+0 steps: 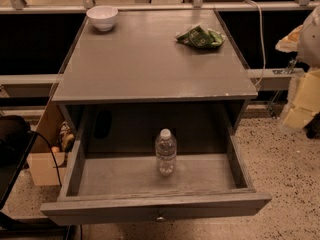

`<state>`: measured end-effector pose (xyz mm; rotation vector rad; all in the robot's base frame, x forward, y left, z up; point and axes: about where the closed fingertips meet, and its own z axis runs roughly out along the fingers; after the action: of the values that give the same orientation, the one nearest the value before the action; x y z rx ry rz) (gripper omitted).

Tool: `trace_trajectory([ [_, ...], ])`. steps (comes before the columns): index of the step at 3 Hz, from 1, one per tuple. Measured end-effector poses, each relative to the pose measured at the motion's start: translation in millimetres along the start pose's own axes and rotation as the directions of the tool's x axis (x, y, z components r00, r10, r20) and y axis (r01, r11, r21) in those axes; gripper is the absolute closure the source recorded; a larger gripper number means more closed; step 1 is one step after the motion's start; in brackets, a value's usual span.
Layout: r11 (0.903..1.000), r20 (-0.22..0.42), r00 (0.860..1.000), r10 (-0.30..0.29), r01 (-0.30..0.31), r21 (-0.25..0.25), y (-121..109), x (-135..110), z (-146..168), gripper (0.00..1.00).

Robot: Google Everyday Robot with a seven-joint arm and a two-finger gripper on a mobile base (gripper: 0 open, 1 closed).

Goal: Pick water bottle from top drawer and place on counter

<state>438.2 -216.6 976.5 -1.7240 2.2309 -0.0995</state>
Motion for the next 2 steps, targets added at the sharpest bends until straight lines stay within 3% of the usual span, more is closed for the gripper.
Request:
trace_trajectory([
  [2,1.0000,0.016,1.000,-0.001,0.001,0.005,0.8,-3.5,10.0,0.00],
])
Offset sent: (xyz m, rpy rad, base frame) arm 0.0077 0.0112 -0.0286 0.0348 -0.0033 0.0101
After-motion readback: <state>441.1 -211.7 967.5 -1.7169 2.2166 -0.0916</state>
